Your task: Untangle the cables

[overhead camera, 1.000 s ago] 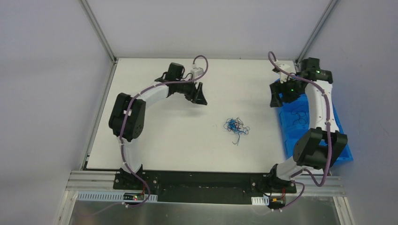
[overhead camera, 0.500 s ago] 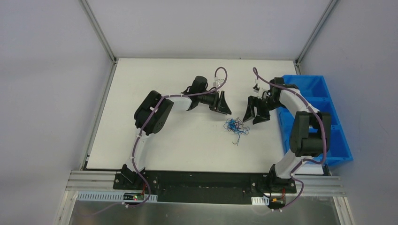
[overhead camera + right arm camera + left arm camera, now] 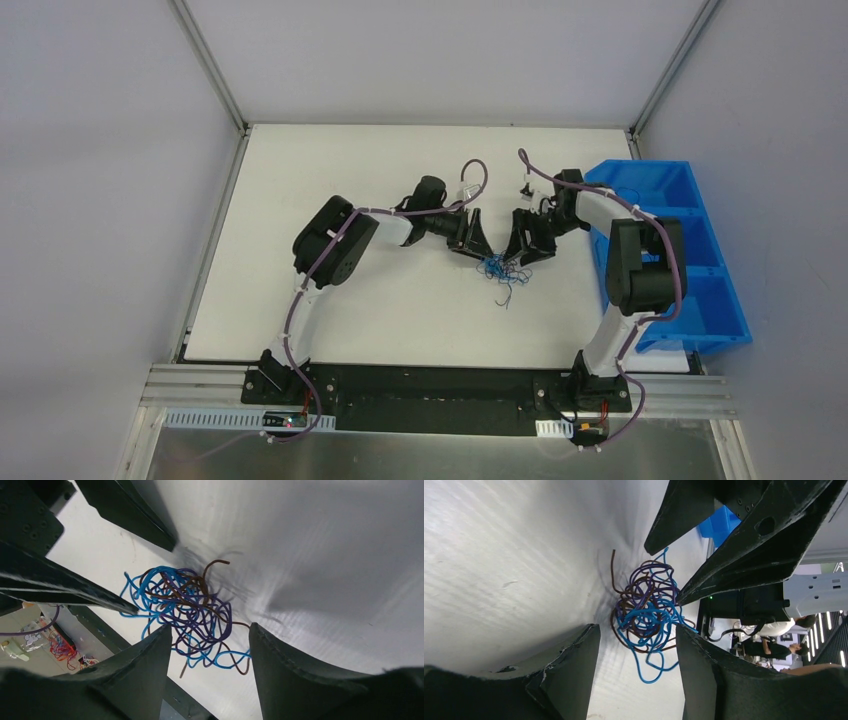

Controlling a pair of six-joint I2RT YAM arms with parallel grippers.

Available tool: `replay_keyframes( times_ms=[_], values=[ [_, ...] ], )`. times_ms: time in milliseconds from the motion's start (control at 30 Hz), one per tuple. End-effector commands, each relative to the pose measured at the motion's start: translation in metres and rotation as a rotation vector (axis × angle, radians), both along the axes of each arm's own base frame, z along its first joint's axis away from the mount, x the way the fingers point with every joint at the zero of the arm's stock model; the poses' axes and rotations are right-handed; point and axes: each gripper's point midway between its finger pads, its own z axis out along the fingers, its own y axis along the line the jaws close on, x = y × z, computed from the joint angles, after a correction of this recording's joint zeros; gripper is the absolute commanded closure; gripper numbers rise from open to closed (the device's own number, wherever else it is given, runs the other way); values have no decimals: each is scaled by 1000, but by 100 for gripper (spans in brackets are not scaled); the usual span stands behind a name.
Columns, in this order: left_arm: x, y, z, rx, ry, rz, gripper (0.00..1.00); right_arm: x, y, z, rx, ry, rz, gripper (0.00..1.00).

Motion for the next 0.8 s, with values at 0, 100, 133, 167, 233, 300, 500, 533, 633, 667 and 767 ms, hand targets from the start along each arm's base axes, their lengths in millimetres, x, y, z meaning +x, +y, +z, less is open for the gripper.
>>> replay_keyframes(
  times_ms=[0,100,133,167,233,300,500,533,633,667,767],
  values=[
    [-11,-4,14,-37,-32,-38,42,-3,19,18,96,-47,42,40],
    [-14,-2,12,-33,-26,-40,45,-5,24,26,123,-74,54,43],
    [-14,-2,12,-33,-25,-42,47,-5,24,28,127,-84,57,44],
    [-15,-1,12,-33,-25,-42,49,-4,25,30,132,-95,64,45],
    [-14,0,11,-29,-20,-39,54,-5,25,30,128,-112,85,47],
    [-13,2,8,-21,-7,-28,60,-5,24,29,123,-134,108,46],
    [-9,6,9,-24,-1,-23,72,-2,23,38,116,-241,154,40],
    [-9,5,9,-26,0,-26,74,-1,24,39,110,-263,163,40],
    [-9,4,10,-31,4,-33,78,5,30,41,97,-338,211,40],
    [-9,4,11,-33,5,-35,79,6,32,41,95,-361,235,41],
    [-9,3,10,-34,11,-37,83,14,38,41,79,-427,287,43]
  ],
)
